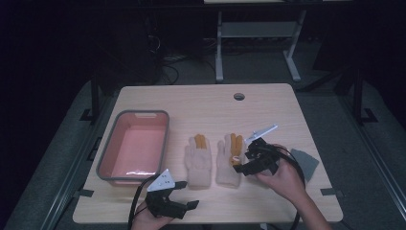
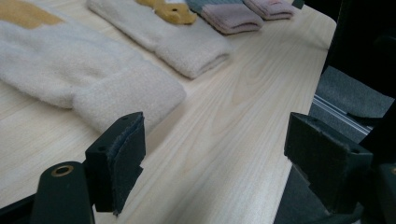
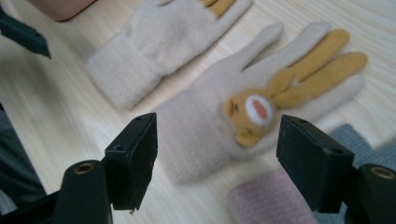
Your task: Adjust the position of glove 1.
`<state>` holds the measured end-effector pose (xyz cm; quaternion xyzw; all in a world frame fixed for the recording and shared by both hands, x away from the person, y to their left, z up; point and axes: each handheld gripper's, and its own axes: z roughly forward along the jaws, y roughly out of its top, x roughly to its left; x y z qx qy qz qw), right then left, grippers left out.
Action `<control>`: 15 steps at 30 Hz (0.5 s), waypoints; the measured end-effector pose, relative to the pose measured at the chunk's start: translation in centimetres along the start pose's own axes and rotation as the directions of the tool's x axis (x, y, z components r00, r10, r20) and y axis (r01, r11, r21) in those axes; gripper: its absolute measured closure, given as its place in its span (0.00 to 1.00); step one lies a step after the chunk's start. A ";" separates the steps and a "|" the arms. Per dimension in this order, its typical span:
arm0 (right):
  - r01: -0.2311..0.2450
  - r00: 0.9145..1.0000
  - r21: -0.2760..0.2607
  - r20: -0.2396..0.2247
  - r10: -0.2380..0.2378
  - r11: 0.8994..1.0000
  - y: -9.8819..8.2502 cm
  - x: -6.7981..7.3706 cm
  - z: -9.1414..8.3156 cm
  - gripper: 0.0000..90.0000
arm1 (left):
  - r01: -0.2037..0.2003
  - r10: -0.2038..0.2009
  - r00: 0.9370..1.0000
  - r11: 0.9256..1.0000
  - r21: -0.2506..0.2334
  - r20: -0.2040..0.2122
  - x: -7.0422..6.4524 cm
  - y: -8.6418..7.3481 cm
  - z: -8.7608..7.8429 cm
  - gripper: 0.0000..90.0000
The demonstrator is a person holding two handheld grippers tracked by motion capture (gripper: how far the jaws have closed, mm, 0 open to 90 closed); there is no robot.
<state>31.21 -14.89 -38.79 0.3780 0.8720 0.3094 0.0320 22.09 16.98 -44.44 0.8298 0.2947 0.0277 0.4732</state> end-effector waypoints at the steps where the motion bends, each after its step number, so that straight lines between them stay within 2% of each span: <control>1: -0.004 1.000 0.005 0.001 0.004 1.000 0.2 -0.1 0.1 0.32 | 0.001 -0.001 1.000 1.000 0.000 0.001 0.0 0.0 0.0 0.23; 5: 0.028 0.999 0.036 0.018 -0.029 0.999 1.0 -0.5 0.9 0.37 | 0.002 -0.002 1.000 1.000 0.001 0.001 0.0 0.0 0.1 0.23; 7: 0.029 0.999 0.066 0.016 -0.030 0.997 1.5 -0.7 1.4 0.40 | 0.001 -0.001 1.000 1.000 0.000 0.001 -0.1 0.0 0.1 0.23; 15: 0.047 0.998 0.134 0.033 -0.052 0.990 3.0 -1.0 3.8 0.42 | 0.000 0.000 1.000 1.000 0.000 0.006 -0.2 -0.1 0.1 0.23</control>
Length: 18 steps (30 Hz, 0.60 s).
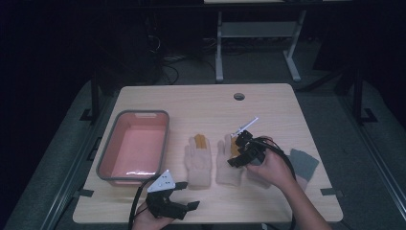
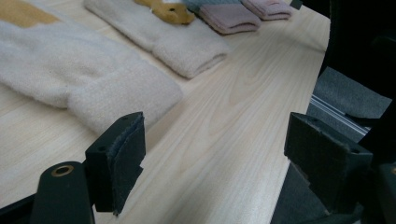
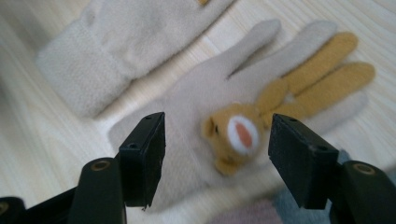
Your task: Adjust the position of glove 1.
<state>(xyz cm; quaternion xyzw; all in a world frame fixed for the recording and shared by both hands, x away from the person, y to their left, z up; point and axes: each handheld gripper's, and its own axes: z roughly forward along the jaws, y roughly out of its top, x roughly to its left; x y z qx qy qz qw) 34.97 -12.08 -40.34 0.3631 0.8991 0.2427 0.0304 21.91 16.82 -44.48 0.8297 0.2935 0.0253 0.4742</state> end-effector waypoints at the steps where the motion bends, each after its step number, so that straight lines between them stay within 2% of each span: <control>1: -0.001 1.000 0.005 -0.001 0.001 1.000 0.2 0.0 0.2 0.43 | -0.002 0.002 1.000 1.000 0.004 0.000 0.0 0.0 0.0 0.23; 4: -0.014 1.000 0.014 0.010 0.014 1.000 0.5 -0.3 0.8 0.51 | -0.002 0.002 1.000 1.000 0.006 0.001 0.0 0.0 0.1 0.23; 8: -0.042 0.999 0.040 0.022 0.041 0.998 0.5 -1.1 1.7 0.52 | 0.004 -0.004 1.000 1.000 0.000 0.006 -0.1 0.0 0.1 0.23; 11: -0.031 0.999 0.090 0.027 0.029 0.995 0.4 -1.0 2.7 0.55 | 0.004 -0.004 1.000 1.000 0.003 0.008 -0.1 0.0 0.1 0.23; 13: -0.012 0.999 0.134 0.048 0.005 0.991 0.2 -0.7 3.7 0.55 | 0.009 -0.009 1.000 1.000 0.000 0.006 0.0 0.0 0.1 0.23; 15: -0.007 0.997 0.118 0.072 -0.002 0.993 0.0 -0.5 4.0 0.55 | 0.012 -0.012 1.000 1.000 -0.003 0.006 0.0 0.0 0.0 0.23; 18: -0.019 0.997 0.116 0.073 0.011 0.993 -0.1 -0.5 4.0 0.56 | 0.012 -0.012 1.000 1.000 -0.006 0.007 0.0 0.0 0.0 0.23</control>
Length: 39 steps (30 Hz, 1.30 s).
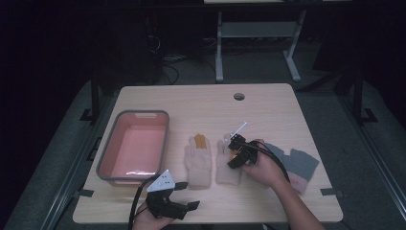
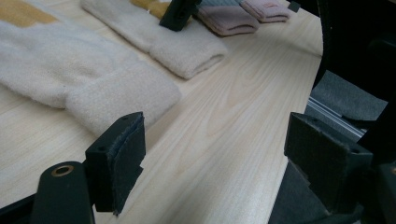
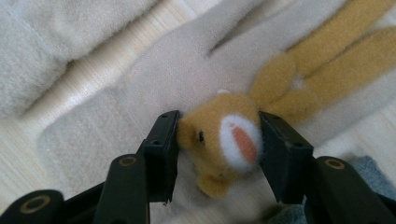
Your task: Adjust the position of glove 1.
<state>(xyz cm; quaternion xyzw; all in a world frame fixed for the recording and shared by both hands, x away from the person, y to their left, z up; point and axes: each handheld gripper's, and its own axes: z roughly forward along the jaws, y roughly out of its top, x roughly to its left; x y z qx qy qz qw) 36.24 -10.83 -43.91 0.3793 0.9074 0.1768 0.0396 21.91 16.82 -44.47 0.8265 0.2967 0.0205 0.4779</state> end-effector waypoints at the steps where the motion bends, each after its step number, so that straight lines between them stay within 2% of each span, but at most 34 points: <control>1: -0.003 1.000 -0.001 -0.002 0.003 1.000 0.0 0.0 0.0 0.57 | -0.002 0.002 1.000 1.000 -0.003 0.000 0.0 0.0 0.0 0.23; 9: -0.015 1.000 -0.002 -0.002 0.015 1.000 0.0 -0.2 -0.1 0.59 | -0.014 0.014 1.000 1.000 -0.008 0.001 -0.1 0.0 -0.1 0.23; 26: -0.031 0.999 -0.031 -0.019 0.031 0.999 -0.3 -0.2 -1.5 0.66 | -0.003 0.003 1.000 1.000 -0.009 0.008 0.0 0.0 0.0 0.23; 36: 0.005 1.000 -0.050 0.003 -0.005 0.999 0.2 0.4 -3.5 0.67 | -0.007 0.007 1.000 1.000 -0.005 0.006 0.1 0.0 0.0 0.23; 39: 0.017 1.000 -0.058 0.006 -0.017 0.998 0.4 0.6 -4.1 0.67 | 0.007 -0.007 1.000 1.000 -0.016 0.007 0.0 0.0 0.0 0.23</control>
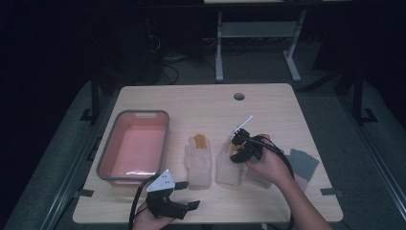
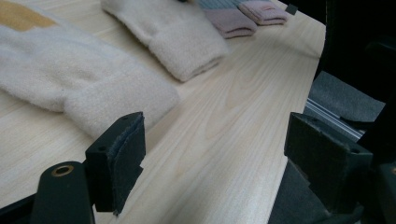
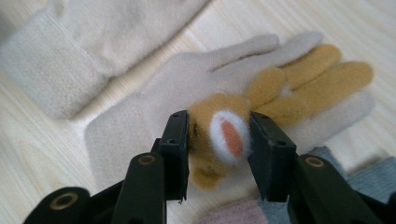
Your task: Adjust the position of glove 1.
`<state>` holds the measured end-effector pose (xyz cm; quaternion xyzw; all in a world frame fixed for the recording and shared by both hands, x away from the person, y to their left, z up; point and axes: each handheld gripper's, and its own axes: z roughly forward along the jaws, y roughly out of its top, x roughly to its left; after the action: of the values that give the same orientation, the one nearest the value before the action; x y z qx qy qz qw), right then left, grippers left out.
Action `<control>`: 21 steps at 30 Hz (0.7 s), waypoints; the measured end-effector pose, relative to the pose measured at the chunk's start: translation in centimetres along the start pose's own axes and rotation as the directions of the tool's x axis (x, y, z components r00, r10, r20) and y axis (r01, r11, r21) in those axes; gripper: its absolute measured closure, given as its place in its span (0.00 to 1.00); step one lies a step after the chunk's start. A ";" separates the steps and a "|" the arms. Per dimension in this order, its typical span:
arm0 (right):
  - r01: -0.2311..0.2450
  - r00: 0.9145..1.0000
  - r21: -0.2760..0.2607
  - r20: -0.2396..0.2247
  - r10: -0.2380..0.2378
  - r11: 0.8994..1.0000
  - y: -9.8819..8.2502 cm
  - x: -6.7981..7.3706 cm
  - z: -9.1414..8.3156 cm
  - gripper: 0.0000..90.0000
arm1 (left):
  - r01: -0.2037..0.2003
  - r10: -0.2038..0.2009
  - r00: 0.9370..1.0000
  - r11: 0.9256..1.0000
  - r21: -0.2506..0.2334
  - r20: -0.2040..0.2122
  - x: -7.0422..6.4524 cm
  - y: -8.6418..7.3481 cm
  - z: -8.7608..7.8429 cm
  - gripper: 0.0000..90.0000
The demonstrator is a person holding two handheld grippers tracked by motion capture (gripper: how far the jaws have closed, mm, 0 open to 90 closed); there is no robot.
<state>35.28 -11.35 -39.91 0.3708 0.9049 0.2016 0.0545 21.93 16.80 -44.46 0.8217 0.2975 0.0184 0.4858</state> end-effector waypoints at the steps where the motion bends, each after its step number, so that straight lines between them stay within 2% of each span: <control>1: 0.003 1.000 -0.005 0.006 -0.003 1.000 0.1 0.1 -0.2 0.67 | -0.005 0.005 1.000 1.000 0.004 -0.001 0.0 0.0 -0.1 0.23; 8: 0.017 1.000 -0.051 0.010 -0.016 0.999 0.9 0.9 -2.0 0.67 | -0.004 0.004 1.000 1.000 0.003 0.001 0.2 0.1 -0.1 0.23; 12: 0.043 0.999 -0.060 0.011 -0.042 0.997 1.4 1.6 -2.6 0.67 | -0.001 0.001 1.000 1.000 0.001 0.000 0.2 0.0 -0.1 0.23; 14: 0.052 0.999 -0.063 0.005 -0.052 0.997 1.9 2.1 -2.7 0.67 | -0.005 0.005 1.000 1.000 0.003 -0.002 0.2 0.0 -0.2 0.23; 18: 0.105 0.994 -0.060 0.006 -0.105 0.993 2.9 3.0 -2.5 0.67 | 0.002 -0.002 1.000 1.000 -0.006 0.000 0.1 0.0 -0.2 0.23; 21: 0.127 0.992 -0.061 -0.003 -0.128 0.990 3.8 3.8 -2.3 0.67 | 0.000 0.000 1.000 1.000 -0.006 0.000 0.1 0.1 -0.2 0.23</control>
<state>34.47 -7.05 -36.12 0.3098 0.9204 0.2262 0.0751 21.98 16.99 -44.33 0.8204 0.2973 0.0191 0.4881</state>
